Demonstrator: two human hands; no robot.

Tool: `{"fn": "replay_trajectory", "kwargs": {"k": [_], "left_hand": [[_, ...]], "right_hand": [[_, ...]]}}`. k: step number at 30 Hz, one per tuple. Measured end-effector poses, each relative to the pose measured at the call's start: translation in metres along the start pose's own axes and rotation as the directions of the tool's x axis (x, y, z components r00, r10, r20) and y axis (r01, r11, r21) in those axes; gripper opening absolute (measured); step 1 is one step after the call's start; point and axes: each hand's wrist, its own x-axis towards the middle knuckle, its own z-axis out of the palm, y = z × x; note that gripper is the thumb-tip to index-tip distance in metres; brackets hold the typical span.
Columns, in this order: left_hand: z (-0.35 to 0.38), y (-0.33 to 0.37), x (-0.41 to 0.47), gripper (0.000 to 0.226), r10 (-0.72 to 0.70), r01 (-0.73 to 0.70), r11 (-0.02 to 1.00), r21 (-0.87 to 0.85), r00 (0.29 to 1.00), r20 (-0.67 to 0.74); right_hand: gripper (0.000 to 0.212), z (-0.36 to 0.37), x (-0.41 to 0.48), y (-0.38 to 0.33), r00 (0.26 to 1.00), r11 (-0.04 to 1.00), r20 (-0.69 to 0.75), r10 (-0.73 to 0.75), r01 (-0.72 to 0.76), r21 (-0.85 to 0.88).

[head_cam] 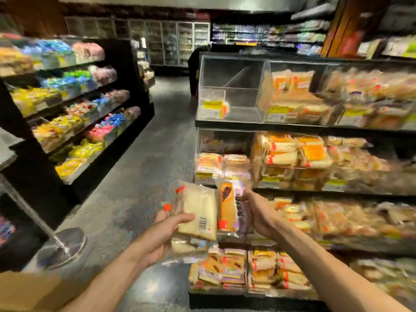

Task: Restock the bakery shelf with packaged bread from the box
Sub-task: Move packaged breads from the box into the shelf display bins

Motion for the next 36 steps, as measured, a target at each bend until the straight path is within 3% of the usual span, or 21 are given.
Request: {"fn": "replay_trajectory", "kwargs": {"k": [4, 7, 11, 13, 15, 19, 21, 24, 28, 31, 34, 36], "left_hand": [[0.02, 0.008, 0.046, 0.055, -0.004, 0.004, 1.0, 0.004, 0.999, 0.05], [0.025, 0.023, 0.087, 0.054, -0.025, 0.025, 1.0, 0.004, 0.997, 0.072], [0.017, 0.058, 0.157, 0.067, -0.019, 0.007, 0.996, 0.092, 0.991, 0.132], [0.012, 0.077, 0.194, 0.049, 0.034, -0.051, 0.991, 0.127, 0.99, 0.134], [0.01, 0.097, 0.225, 0.042, 0.061, -0.085, 0.982, 0.168, 0.988, 0.145], [0.003, 0.134, 0.281, 0.063, 0.081, -0.156, 0.933, 0.324, 0.969, 0.233], [0.003, 0.147, 0.302, 0.06, 0.082, -0.182, 0.909, 0.374, 0.96, 0.269], [0.008, 0.157, 0.325, 0.045, 0.083, -0.212, 0.889, 0.407, 0.947, 0.31], [0.017, 0.16, 0.347, 0.061, 0.056, -0.205, 0.876, 0.437, 0.942, 0.329], [0.024, 0.161, 0.355, 0.055, 0.044, -0.192, 0.877, 0.442, 0.945, 0.323], [0.032, 0.16, 0.359, 0.054, 0.035, -0.178, 0.88, 0.44, 0.949, 0.314], [0.038, 0.16, 0.361, 0.055, 0.033, -0.167, 0.882, 0.44, 0.955, 0.296]], "right_hand": [[0.017, -0.032, 0.032, -0.005, 0.995, 0.996, -0.097, 0.018, -0.027, -0.084], [0.018, -0.047, 0.067, -0.019, 0.986, 0.982, -0.165, -0.01, -0.022, -0.187], [0.036, -0.056, 0.137, -0.05, 0.962, 0.972, -0.258, -0.089, 0.028, -0.232], [0.025, -0.054, 0.172, -0.07, 0.925, 0.973, -0.352, -0.143, 0.066, -0.222], [0.03, -0.049, 0.205, -0.088, 0.87, 0.958, -0.448, -0.205, 0.084, -0.275], [0.035, -0.041, 0.27, -0.109, 0.812, 0.928, -0.522, -0.263, 0.065, -0.366], [0.031, -0.043, 0.298, -0.109, 0.79, 0.905, -0.556, -0.258, -0.005, -0.426], [0.035, -0.041, 0.326, -0.103, 0.783, 0.84, -0.569, -0.252, -0.115, -0.53], [0.025, -0.043, 0.355, -0.098, 0.808, 0.81, -0.564, -0.173, -0.21, -0.548], [0.022, -0.048, 0.369, -0.096, 0.84, 0.723, -0.533, -0.1, -0.307, -0.619], [0.015, -0.054, 0.374, -0.094, 0.898, 0.675, -0.429, 0.097, -0.376, -0.634], [0.022, -0.06, 0.377, -0.092, 0.929, 0.616, -0.34, 0.147, -0.355, -0.703]]}}
